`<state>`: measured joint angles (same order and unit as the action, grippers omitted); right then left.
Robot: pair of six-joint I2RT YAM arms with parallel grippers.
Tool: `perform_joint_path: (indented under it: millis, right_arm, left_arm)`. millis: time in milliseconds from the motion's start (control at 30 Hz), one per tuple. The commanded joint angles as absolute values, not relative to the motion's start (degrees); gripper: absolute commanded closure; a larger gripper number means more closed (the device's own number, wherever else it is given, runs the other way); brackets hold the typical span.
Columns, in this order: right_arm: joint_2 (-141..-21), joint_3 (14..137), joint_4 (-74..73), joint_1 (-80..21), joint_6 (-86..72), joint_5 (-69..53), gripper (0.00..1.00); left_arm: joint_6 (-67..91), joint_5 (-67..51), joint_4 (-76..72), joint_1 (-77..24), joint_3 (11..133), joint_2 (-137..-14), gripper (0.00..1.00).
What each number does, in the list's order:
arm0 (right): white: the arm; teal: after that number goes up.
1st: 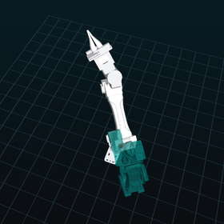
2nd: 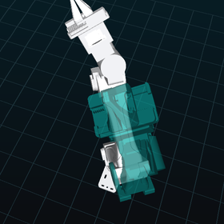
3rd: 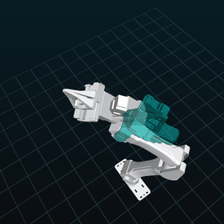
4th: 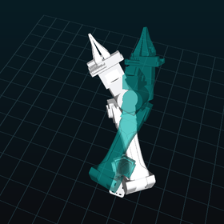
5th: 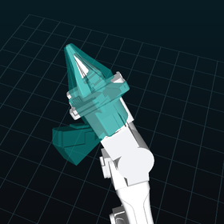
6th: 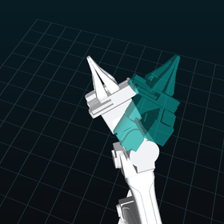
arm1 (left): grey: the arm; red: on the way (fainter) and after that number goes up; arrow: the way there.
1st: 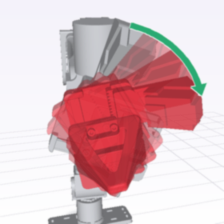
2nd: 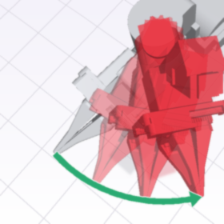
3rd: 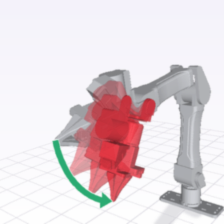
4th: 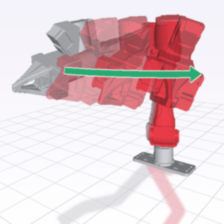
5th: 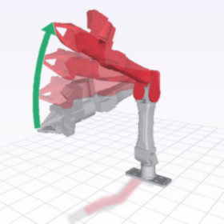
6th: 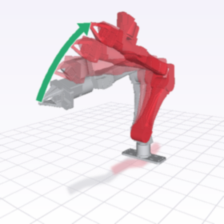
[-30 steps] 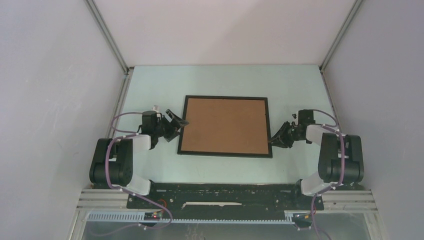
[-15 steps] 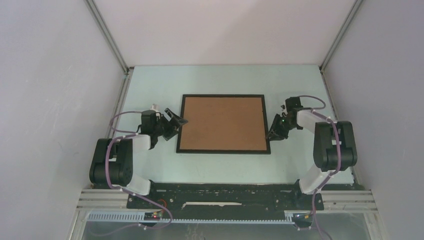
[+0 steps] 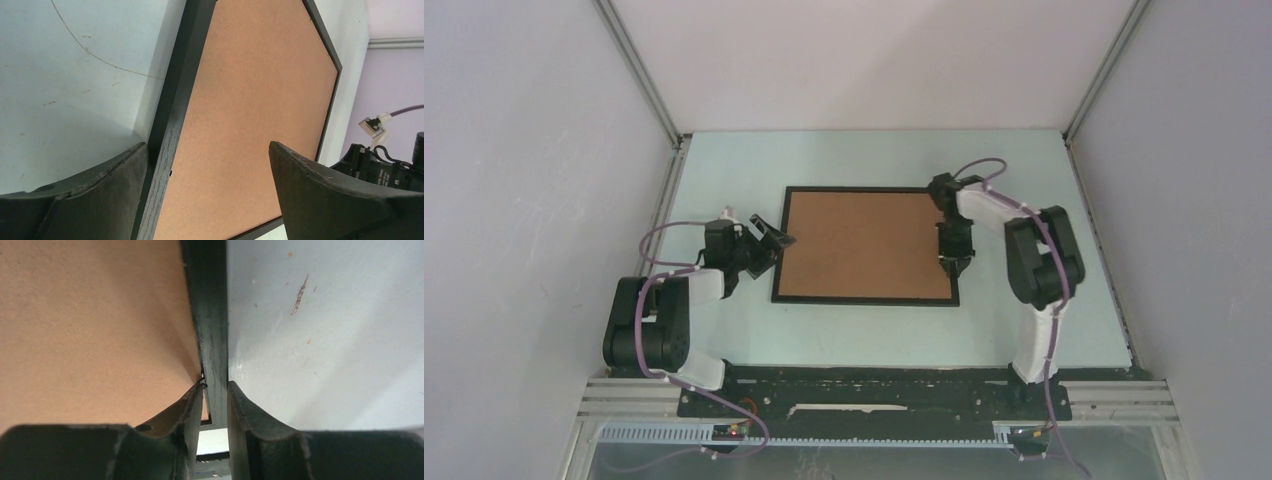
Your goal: Put the photo into the frame
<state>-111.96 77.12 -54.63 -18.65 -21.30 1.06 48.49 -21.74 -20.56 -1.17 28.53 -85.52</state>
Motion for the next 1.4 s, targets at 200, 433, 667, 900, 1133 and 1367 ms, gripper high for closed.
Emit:
perform_joint_path:
  millis: [200, 433, 667, 900, 1133, 1367]
  right_arm:
    - [-131.99, 101.92, -63.05, -39.4, -25.41, 15.3, 0.6]
    - [-104.18, 85.87, -49.35, -31.5, -24.02, 3.51, 0.35]
    - [-85.85, 56.18, -30.69, -11.64, -26.46, -12.34, 0.21]
    - [-95.66, 54.84, -21.89, -3.27, -26.82, -22.3, 0.2]
    - [-108.44, 67.83, -22.81, -7.2, -23.4, -24.11, 0.23]
    - [-118.17, 84.71, -28.85, -13.96, -17.93, -23.69, 0.22]
  left_arm:
    - [49.48, -28.25, -16.55, -2.9, 27.63, -86.13, 0.09]
    - [49.04, -25.45, -14.71, -2.85, 26.77, -82.72, 0.06]
    - [49.38, -28.53, -13.68, -2.49, 27.92, -84.59, 0.02]
    - [51.87, -31.34, -17.56, -2.62, 24.73, -85.39, 0.02]
    - [51.11, -30.65, -17.34, -5.31, 20.44, -82.47, 0.02]
    - [56.18, -21.76, -12.71, -20.99, 13.68, -70.99, 0.03]
